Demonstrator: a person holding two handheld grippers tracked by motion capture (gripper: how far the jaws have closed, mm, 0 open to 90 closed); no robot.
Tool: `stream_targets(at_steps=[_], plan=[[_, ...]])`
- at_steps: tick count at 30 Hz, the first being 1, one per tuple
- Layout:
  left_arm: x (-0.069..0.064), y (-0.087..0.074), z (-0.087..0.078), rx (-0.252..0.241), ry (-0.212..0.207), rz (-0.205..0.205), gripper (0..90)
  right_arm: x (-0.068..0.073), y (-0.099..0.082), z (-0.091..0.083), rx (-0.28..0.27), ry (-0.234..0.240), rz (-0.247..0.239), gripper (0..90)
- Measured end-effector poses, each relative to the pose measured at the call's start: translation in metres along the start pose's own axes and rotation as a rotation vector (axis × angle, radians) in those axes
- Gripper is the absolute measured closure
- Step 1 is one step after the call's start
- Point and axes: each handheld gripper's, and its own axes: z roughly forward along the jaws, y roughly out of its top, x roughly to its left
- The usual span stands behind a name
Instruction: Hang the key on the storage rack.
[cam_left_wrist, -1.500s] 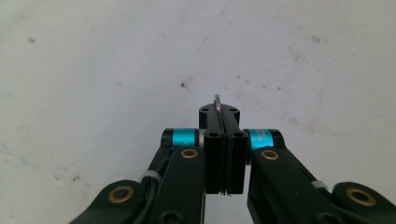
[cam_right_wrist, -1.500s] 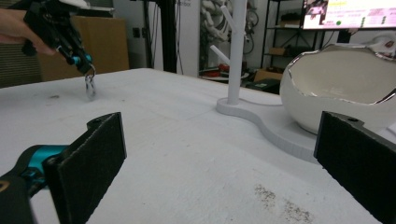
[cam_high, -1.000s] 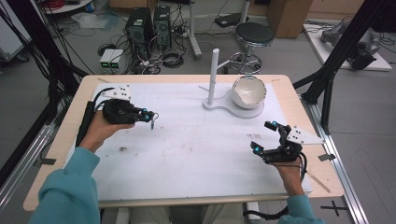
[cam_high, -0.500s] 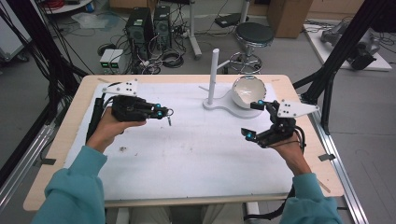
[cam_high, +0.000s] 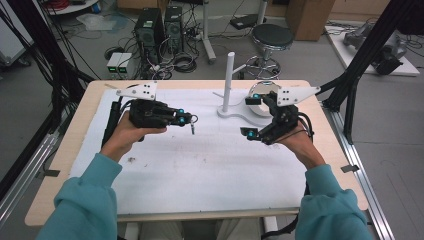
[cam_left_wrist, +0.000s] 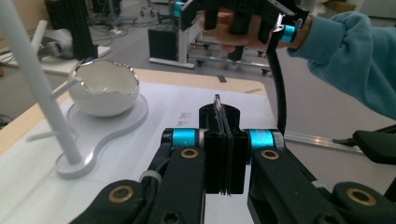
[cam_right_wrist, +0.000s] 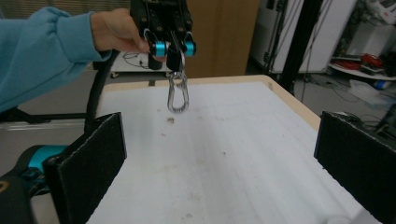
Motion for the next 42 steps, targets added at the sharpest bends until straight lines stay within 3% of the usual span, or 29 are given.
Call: stream_targets(at_steps=[1, 7, 9, 14, 29, 30, 33, 35, 39, 42], plan=[[0.000, 0.001, 0.002, 0.001, -0.006, 0.002, 88.7, 0.001, 0.002, 0.003, 0.004, 0.015, 0.020, 1.5], [-0.002, 0.005, 0.008, -0.020, -0.031, 0.004, 88.7, -0.002, 0.015, 0.025, 0.032, 0.070, 0.002, 1.5], [-0.002, 0.006, 0.009, -0.023, -0.034, 0.003, 88.6, -0.004, 0.016, 0.029, 0.008, 0.071, -0.013, 1.5], [-0.003, 0.007, 0.012, -0.040, -0.049, 0.000, 88.7, -0.005, 0.019, 0.039, 0.009, 0.112, 0.027, 1.5], [-0.003, 0.007, 0.016, -0.039, -0.056, 0.000, 88.6, -0.005, 0.019, 0.067, 0.029, 0.167, 0.018, 6.8], [-0.003, 0.007, 0.016, -0.036, -0.055, 0.001, 88.6, -0.003, 0.019, 0.067, 0.049, 0.175, 0.039, 9.4], [-0.002, 0.006, 0.017, -0.026, -0.057, 0.005, 88.6, -0.003, 0.020, 0.070, 0.042, 0.205, 0.028, 20.7], [-0.001, 0.006, 0.018, -0.024, -0.054, 0.004, 88.6, -0.005, 0.020, 0.071, 0.034, 0.210, 0.011, 22.7], [0.000, 0.005, 0.018, -0.022, -0.049, 0.000, 88.6, -0.004, 0.019, 0.072, 0.058, 0.223, 0.028, 30.7], [0.001, 0.005, 0.018, -0.022, -0.047, 0.002, 88.6, -0.007, 0.019, 0.073, 0.040, 0.218, 0.013, 36.8]])
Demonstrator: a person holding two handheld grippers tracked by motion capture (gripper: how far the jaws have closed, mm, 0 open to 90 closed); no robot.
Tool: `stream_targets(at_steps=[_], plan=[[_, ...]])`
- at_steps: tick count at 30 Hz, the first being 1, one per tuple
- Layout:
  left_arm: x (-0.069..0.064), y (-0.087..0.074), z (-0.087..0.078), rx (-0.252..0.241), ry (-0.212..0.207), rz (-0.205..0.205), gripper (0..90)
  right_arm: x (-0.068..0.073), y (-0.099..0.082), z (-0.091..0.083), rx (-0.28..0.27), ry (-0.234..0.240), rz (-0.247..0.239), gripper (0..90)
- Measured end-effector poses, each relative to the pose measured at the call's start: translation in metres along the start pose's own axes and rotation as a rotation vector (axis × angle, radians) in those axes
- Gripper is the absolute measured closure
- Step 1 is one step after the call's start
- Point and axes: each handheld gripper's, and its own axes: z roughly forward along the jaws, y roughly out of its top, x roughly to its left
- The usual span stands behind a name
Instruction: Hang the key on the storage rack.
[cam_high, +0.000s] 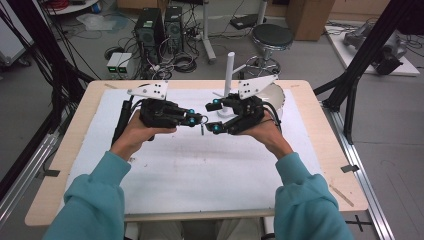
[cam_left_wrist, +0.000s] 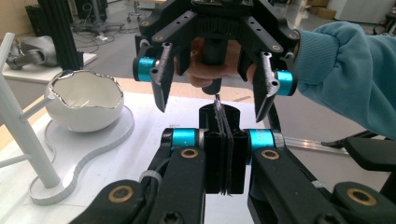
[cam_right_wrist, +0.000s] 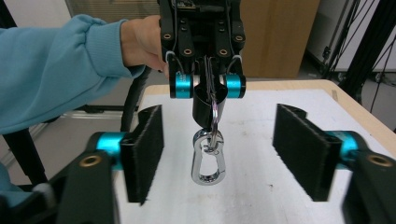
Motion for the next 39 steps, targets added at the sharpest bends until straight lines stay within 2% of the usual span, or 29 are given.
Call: stream_targets(at_steps=[3, 4, 5, 6, 7, 10, 12, 16, 18, 19, 22, 27, 28, 34, 35, 38, 39], plan=[[0.0003, -0.0004, -0.0007, -0.003, -0.001, -0.002, 88.6, -0.0017, -0.0008, 0.0002, -0.001, 0.011, 0.001, 43.6], [0.0005, -0.0004, -0.0010, -0.002, -0.001, -0.001, 88.6, -0.0005, -0.0012, -0.0003, 0.009, 0.015, 0.028, 45.0], [0.0006, -0.0006, -0.0011, -0.004, -0.001, -0.001, 88.6, -0.0020, -0.0017, 0.0006, -0.005, 0.011, 0.016, 46.9], [0.0004, -0.0006, -0.0013, -0.005, -0.001, -0.003, 88.6, -0.0007, -0.0026, 0.0000, 0.002, 0.016, 0.045, 49.1], [0.0005, -0.0005, -0.0015, -0.007, 0.000, -0.002, 88.6, -0.0023, -0.0032, 0.0006, -0.011, 0.012, 0.031, 50.5], [0.0007, -0.0004, -0.0026, -0.011, 0.001, -0.001, 88.6, -0.0026, -0.0057, 0.0017, -0.003, 0.023, 0.056, 54.5], [0.0008, -0.0006, -0.0030, -0.011, 0.002, -0.002, 88.6, -0.0037, -0.0055, 0.0029, -0.010, 0.024, 0.042, 57.5], [0.0011, -0.0007, -0.0039, -0.013, 0.002, -0.002, 88.6, -0.0023, -0.0050, 0.0041, -0.006, 0.042, 0.045, 63.1], [0.0011, -0.0009, -0.0039, -0.013, 0.000, -0.005, 88.6, -0.0025, -0.0050, 0.0047, -0.006, 0.033, 0.042, 66.0], [0.0013, -0.0009, -0.0039, -0.010, -0.001, -0.001, 88.6, -0.0014, -0.0049, 0.0040, 0.003, 0.036, 0.056, 66.3], [0.0011, -0.0010, -0.0037, -0.006, -0.001, 0.001, 88.6, -0.0028, -0.0048, 0.0046, -0.010, 0.031, 0.034, 66.9], [0.0013, -0.0011, -0.0032, -0.004, -0.001, -0.001, 88.6, -0.0020, -0.0043, 0.0045, -0.004, 0.037, 0.027, 71.0], [0.0013, -0.0011, -0.0030, -0.006, -0.003, -0.001, 88.6, -0.0007, -0.0042, 0.0041, 0.001, 0.044, 0.040, 72.5], [0.0008, -0.0011, -0.0018, -0.006, -0.007, 0.000, 88.6, -0.0002, -0.0031, 0.0030, -0.009, 0.037, 0.006, 78.0], [0.0008, -0.0012, -0.0017, -0.006, -0.008, -0.001, 88.6, 0.0021, -0.0027, 0.0026, 0.008, 0.037, 0.020, 78.6], [0.0010, -0.0013, -0.0017, -0.006, -0.009, 0.000, 88.5, 0.0011, -0.0021, 0.0026, 0.000, 0.032, -0.010, 80.3], [0.0008, -0.0013, -0.0016, -0.008, -0.010, -0.001, 88.6, 0.0027, -0.0021, 0.0016, 0.013, 0.036, 0.010, 80.8]])
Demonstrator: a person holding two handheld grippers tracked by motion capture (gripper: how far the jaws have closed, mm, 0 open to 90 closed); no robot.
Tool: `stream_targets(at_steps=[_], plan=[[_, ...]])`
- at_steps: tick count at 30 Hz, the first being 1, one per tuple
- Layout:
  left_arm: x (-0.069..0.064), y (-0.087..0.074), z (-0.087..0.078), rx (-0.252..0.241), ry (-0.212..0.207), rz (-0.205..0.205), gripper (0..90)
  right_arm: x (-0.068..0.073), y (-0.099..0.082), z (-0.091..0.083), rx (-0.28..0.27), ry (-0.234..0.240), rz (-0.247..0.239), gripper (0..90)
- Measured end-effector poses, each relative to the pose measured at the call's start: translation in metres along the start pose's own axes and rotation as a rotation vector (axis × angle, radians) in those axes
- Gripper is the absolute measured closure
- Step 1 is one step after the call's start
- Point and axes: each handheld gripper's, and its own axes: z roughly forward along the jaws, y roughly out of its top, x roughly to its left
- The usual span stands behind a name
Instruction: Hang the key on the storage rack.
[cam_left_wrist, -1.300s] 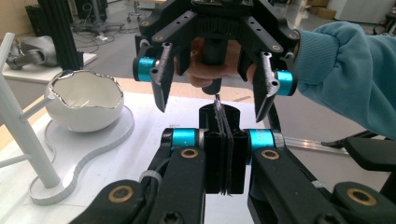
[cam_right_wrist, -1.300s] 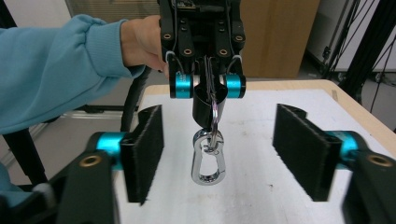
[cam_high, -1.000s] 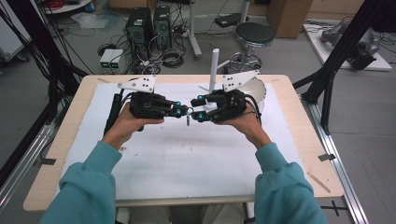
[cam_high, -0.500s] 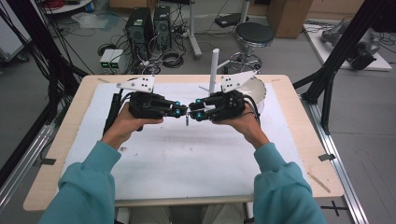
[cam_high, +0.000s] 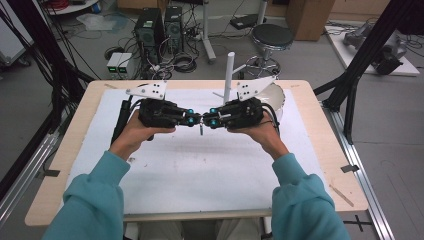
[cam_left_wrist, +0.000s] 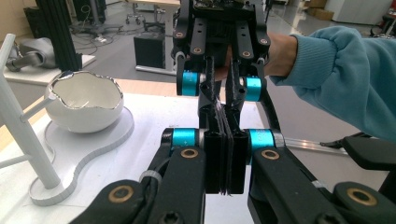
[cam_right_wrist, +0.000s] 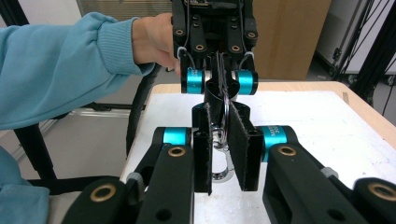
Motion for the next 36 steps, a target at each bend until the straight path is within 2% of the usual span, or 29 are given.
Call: stream_targets(at_steps=[1, 2, 4, 7, 9, 10, 14, 16, 20, 22, 24, 25, 28, 31, 33, 34, 36], plan=[[0.000, 0.000, 0.000, -0.001, 0.000, 0.001, 88.6, 0.000, 0.000, 0.000, -0.003, -0.001, -0.003, 81.6], [0.000, 0.000, 0.000, -0.001, -0.003, 0.001, 88.6, -0.002, 0.000, 0.000, -0.015, -0.008, -0.027, 82.4], [0.000, 0.000, 0.000, 0.001, -0.007, 0.005, 88.6, -0.002, 0.000, 0.000, -0.016, -0.007, -0.026, 85.3], [0.000, 0.000, 0.000, -0.001, -0.004, 0.009, 88.5, -0.001, 0.000, 0.000, -0.012, -0.012, 0.004, 86.7], [0.000, 0.000, 0.000, 0.002, -0.004, 0.011, 88.5, 0.000, 0.000, 0.000, -0.004, -0.006, 0.041, 87.6], [0.000, 0.000, 0.000, 0.003, -0.004, 0.010, 88.5, -0.002, 0.000, 0.000, -0.011, -0.015, 0.025, 88.1], [0.001, -0.002, 0.000, 0.001, -0.009, 0.010, 88.4, 0.001, 0.001, 0.000, 0.011, -0.006, 0.061, 88.8], [0.001, -0.002, 0.000, -0.001, -0.010, 0.010, 88.3, -0.001, 0.001, 0.001, 0.001, -0.016, 0.040, 88.9], [0.002, -0.004, -0.001, -0.005, -0.004, 0.006, 86.9, 0.000, 0.001, 0.001, 0.012, -0.012, 0.051, 88.9], [0.002, -0.005, -0.002, -0.018, 0.014, 0.009, 77.7, 0.000, 0.001, 0.001, 0.016, -0.026, 0.045, 89.0], [0.001, -0.006, -0.002, -0.006, 0.033, -0.003, 67.1, -0.001, 0.001, 0.000, 0.017, -0.038, 0.054, 88.9], [0.001, -0.006, -0.002, -0.005, 0.043, -0.007, 63.7, 0.000, 0.001, -0.002, 0.030, -0.041, 0.077, 89.0], [0.002, -0.010, -0.005, -0.005, 0.087, -0.001, 47.2, -0.001, 0.001, -0.005, 0.040, -0.062, 0.078, 88.9], [0.003, -0.014, -0.010, -0.018, 0.147, -0.019, 26.2, -0.002, 0.002, -0.012, 0.029, -0.093, 0.089, 88.9], [0.005, -0.015, -0.013, -0.002, 0.176, -0.041, 9.1, -0.005, 0.001, -0.016, 0.035, -0.112, 0.096, 88.9], [0.005, -0.016, -0.016, 0.001, 0.180, -0.041, 5.9, -0.006, 0.001, -0.018, 0.047, -0.130, 0.102, 88.9], [0.004, -0.019, -0.023, -0.010, 0.210, -0.012, 5.9, -0.009, 0.001, -0.023, 0.064, -0.156, 0.130, 88.9]])
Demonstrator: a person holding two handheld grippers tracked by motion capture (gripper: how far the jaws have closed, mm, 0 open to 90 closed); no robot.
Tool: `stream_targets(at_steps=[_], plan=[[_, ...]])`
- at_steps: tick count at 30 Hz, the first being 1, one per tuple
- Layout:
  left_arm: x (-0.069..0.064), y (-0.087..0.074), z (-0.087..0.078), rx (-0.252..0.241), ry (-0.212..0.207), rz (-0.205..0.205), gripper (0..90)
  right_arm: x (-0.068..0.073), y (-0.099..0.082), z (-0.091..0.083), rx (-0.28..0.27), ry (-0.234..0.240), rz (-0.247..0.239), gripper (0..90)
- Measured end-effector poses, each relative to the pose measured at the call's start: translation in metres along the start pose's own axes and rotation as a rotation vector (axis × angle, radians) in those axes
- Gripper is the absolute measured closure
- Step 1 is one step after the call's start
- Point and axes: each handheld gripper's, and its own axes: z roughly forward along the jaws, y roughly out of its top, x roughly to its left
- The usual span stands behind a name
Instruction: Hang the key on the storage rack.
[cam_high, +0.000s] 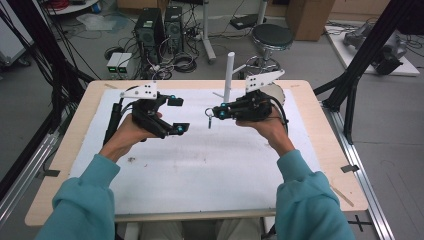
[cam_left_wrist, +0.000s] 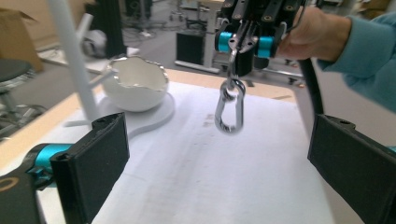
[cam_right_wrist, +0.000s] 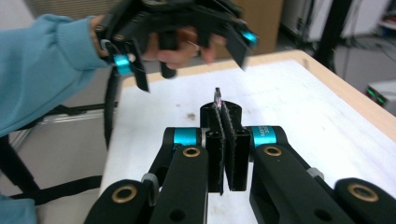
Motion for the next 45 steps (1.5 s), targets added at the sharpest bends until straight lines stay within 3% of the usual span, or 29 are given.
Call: stream_targets(at_steps=[4, 10, 20, 21, 22, 23, 25, 31, 39, 41, 42, 45], plan=[[0.000, -0.011, -0.014, -0.002, 0.063, 0.002, 1.7, -0.009, -0.001, -0.006, 0.031, -0.053, 0.019, 88.9], [0.001, -0.031, -0.038, -0.027, 0.114, -0.009, 1.6, -0.021, 0.004, -0.016, 0.076, -0.099, 0.050, 88.9], [-0.014, -0.076, -0.076, -0.075, 0.249, -0.028, 1.6, -0.042, 0.015, -0.027, 0.140, -0.131, 0.062, 88.8], [-0.016, -0.079, -0.078, -0.080, 0.257, -0.026, 1.7, -0.043, 0.015, -0.027, 0.157, -0.130, 0.082, 88.8], [-0.018, -0.085, -0.081, -0.086, 0.270, -0.033, 1.7, -0.046, 0.015, -0.026, 0.156, -0.124, 0.072, 88.8], [-0.020, -0.089, -0.084, -0.080, 0.282, -0.037, 1.7, -0.046, 0.017, -0.027, 0.180, -0.133, 0.100, 88.9], [-0.024, -0.097, -0.088, -0.092, 0.305, -0.040, 1.7, -0.054, 0.017, -0.026, 0.160, -0.125, 0.070, 88.8], [-0.037, -0.120, -0.100, -0.133, 0.372, -0.050, 1.7, -0.069, 0.014, -0.024, 0.170, -0.140, 0.101, 88.8], [-0.049, -0.150, -0.107, -0.159, 0.446, -0.070, 1.7, -0.085, 0.010, -0.022, 0.223, -0.172, 0.139, 88.8], [-0.049, -0.154, -0.107, -0.161, 0.456, -0.079, 1.7, -0.085, 0.012, -0.021, 0.269, -0.187, 0.161, 88.8], [-0.050, -0.158, -0.107, -0.162, 0.465, -0.081, 1.7, -0.088, 0.012, -0.020, 0.255, -0.191, 0.124, 88.8], [-0.052, -0.164, -0.108, -0.173, 0.482, -0.080, 1.7, -0.091, 0.014, -0.019, 0.255, -0.194, 0.131, 88.8]])
